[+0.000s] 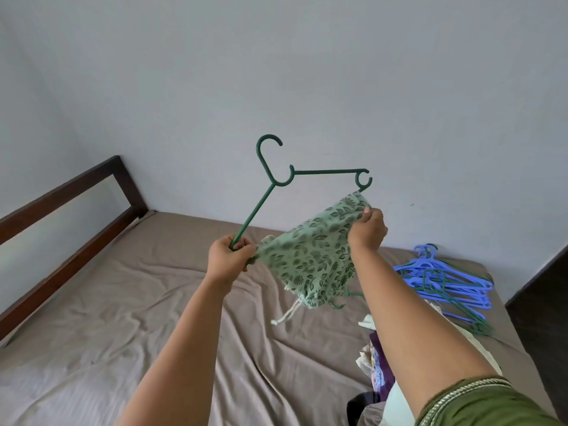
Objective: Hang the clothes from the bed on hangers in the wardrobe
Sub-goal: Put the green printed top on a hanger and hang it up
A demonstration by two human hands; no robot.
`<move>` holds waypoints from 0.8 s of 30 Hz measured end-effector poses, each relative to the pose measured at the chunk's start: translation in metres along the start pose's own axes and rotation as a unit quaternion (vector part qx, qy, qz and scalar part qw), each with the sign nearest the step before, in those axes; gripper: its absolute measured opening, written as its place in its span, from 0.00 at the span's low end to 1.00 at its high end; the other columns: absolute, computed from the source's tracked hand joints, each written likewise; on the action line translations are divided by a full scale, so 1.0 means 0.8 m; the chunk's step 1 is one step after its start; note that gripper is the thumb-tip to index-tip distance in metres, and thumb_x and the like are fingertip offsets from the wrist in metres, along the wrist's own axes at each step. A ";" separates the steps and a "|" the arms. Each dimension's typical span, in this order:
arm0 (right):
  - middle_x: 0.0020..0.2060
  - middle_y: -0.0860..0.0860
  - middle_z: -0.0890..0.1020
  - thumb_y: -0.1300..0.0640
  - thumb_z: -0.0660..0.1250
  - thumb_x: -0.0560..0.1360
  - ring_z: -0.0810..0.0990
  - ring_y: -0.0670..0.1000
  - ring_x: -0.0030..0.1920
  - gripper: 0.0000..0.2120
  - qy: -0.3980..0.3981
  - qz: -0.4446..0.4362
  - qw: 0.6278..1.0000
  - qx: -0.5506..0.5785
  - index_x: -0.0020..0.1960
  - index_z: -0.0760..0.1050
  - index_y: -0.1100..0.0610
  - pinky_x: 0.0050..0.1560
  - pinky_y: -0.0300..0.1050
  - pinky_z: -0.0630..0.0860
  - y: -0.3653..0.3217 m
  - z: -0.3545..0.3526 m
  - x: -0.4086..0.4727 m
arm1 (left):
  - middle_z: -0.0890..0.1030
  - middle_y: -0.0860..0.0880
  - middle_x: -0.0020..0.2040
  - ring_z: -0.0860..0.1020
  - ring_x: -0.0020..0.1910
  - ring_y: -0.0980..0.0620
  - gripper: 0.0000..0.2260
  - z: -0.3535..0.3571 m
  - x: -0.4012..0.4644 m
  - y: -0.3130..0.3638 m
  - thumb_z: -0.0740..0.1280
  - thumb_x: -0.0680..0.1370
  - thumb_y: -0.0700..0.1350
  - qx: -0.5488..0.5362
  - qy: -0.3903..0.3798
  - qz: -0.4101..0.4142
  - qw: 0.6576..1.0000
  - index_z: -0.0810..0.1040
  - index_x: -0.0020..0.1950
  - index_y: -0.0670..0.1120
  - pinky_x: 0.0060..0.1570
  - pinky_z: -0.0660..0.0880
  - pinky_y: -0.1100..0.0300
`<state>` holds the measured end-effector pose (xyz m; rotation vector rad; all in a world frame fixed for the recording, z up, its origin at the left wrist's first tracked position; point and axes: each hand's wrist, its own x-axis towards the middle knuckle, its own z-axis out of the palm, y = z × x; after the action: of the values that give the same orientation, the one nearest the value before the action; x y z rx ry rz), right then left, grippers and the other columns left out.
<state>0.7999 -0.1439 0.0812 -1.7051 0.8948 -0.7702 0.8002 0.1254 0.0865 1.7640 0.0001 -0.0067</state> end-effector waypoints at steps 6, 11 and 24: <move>0.58 0.58 0.74 0.50 0.54 0.83 0.76 0.57 0.51 0.19 -0.178 0.091 0.979 -0.030 0.69 0.61 0.60 0.48 0.48 0.72 0.008 -0.015 0.007 | 0.73 0.46 0.31 0.68 0.28 0.50 0.06 -0.001 0.007 0.000 0.63 0.70 0.33 0.077 0.019 0.023 0.997 0.71 0.33 0.38 0.31 0.71 0.54; 0.73 0.59 0.61 0.65 0.62 0.73 0.60 0.61 0.73 0.32 -0.069 -0.357 0.903 -0.231 0.75 0.60 0.52 0.70 0.58 0.61 0.022 -0.005 -0.027 | 0.67 0.48 0.26 0.63 0.28 0.51 0.13 0.010 0.002 -0.008 0.63 0.68 0.35 0.108 0.019 0.047 0.993 0.65 0.27 0.46 0.31 0.63 0.56; 0.54 0.54 0.75 0.69 0.51 0.71 0.71 0.56 0.60 0.20 -0.244 -0.529 0.730 -0.358 0.59 0.71 0.59 0.75 0.57 0.54 -0.003 0.032 -0.095 | 0.66 0.49 0.29 0.64 0.29 0.50 0.08 0.030 -0.014 0.003 0.61 0.68 0.33 0.073 0.060 0.063 0.993 0.65 0.31 0.42 0.31 0.64 0.54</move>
<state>0.7818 -0.0665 0.0707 -2.9832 -0.3447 -0.6031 0.7890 0.1010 0.0844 1.9061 -0.0250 0.1967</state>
